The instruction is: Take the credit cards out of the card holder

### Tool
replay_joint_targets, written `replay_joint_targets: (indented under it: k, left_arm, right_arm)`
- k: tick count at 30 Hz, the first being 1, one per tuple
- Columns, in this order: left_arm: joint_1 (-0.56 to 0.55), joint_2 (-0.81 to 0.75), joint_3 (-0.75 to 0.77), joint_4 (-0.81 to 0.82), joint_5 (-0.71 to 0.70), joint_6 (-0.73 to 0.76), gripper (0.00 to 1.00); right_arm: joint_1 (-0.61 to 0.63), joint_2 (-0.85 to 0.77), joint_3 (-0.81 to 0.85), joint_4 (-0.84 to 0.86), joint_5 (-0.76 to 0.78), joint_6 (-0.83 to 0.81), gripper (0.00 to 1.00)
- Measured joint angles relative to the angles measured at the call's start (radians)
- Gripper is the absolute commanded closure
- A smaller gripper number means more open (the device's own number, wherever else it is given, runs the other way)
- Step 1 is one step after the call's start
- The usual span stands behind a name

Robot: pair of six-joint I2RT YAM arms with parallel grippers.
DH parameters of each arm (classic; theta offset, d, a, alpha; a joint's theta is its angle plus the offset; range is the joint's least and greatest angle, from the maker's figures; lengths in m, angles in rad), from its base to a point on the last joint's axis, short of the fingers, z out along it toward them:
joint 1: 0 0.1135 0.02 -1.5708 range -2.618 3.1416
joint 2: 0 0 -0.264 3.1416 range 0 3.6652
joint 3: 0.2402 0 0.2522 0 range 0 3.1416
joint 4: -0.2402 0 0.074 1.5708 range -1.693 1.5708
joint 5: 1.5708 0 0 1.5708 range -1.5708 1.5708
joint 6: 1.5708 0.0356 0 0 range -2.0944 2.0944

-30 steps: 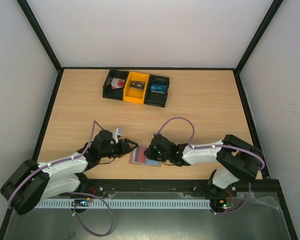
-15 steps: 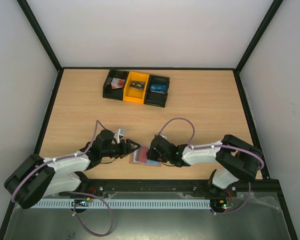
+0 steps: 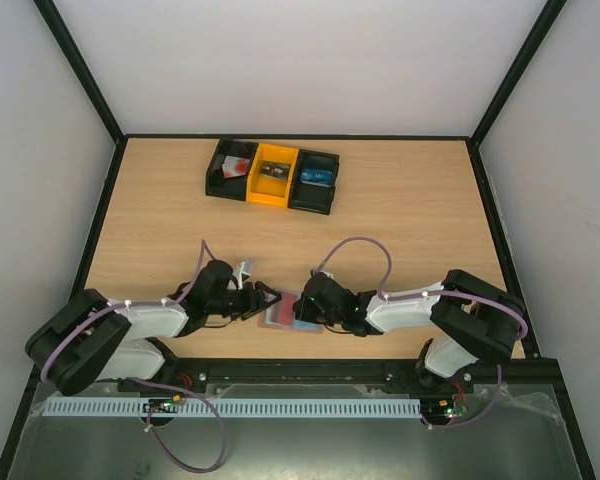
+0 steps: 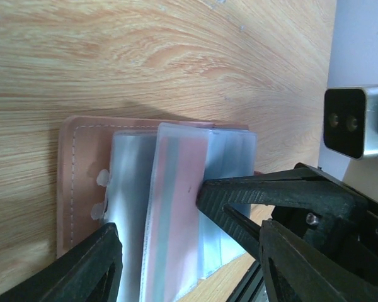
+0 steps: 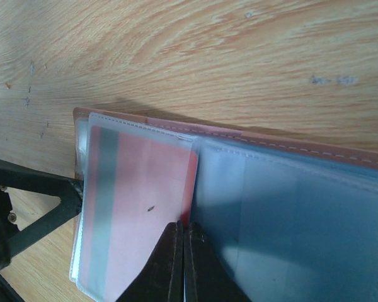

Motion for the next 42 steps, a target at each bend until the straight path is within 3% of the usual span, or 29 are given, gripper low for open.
replay_joint_targets:
  k: [11,28,42]
  left_arm:
    - [0.0,0.044,0.0,0.037,0.002,0.01,0.5]
    - [-0.018,0.056,0.0,0.06,0.025,-0.005,0.51]
    - [-0.04,0.041,0.022,0.07,0.032,-0.04,0.5]
  right_arm:
    - [0.0,-0.001,-0.015,0.027,0.0,0.0,0.98]
    - [0.0,-0.002,-0.024,0.046,0.0,0.0,0.98]
    - [0.0,-0.111,-0.078,0.006,0.032,-0.001,0.83]
